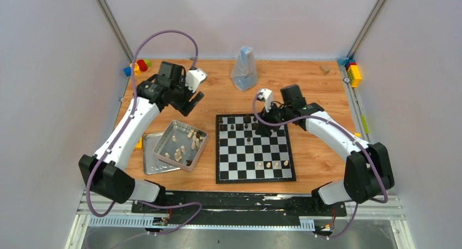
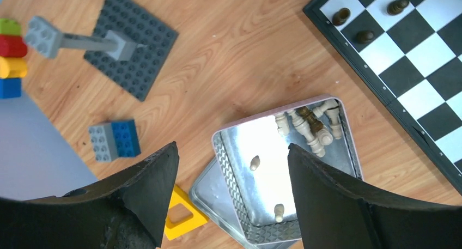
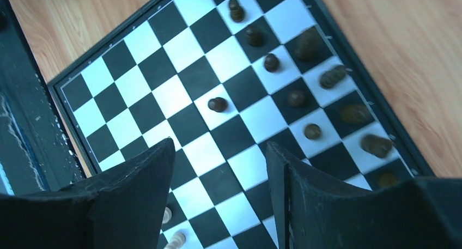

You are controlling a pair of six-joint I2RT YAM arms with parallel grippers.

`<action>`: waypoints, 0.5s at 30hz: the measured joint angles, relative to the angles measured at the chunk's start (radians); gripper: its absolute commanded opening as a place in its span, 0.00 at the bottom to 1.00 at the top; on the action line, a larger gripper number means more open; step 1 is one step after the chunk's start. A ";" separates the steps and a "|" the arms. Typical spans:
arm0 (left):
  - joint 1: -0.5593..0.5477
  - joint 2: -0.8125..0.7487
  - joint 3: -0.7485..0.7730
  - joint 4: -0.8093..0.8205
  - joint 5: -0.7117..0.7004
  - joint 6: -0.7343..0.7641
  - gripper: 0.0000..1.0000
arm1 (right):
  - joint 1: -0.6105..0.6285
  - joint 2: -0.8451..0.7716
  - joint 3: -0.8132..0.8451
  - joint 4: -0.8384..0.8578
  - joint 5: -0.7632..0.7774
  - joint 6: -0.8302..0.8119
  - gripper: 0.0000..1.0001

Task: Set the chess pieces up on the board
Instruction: Pick up the chess piece from the chessboard.

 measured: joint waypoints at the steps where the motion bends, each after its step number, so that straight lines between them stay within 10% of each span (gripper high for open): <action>1: 0.023 -0.026 -0.007 0.005 0.004 -0.005 0.82 | 0.036 0.023 0.005 0.000 0.022 -0.006 0.62; 15: 0.060 -0.092 -0.016 0.036 0.043 -0.027 0.83 | 0.252 0.267 0.103 -0.017 0.236 -0.052 0.55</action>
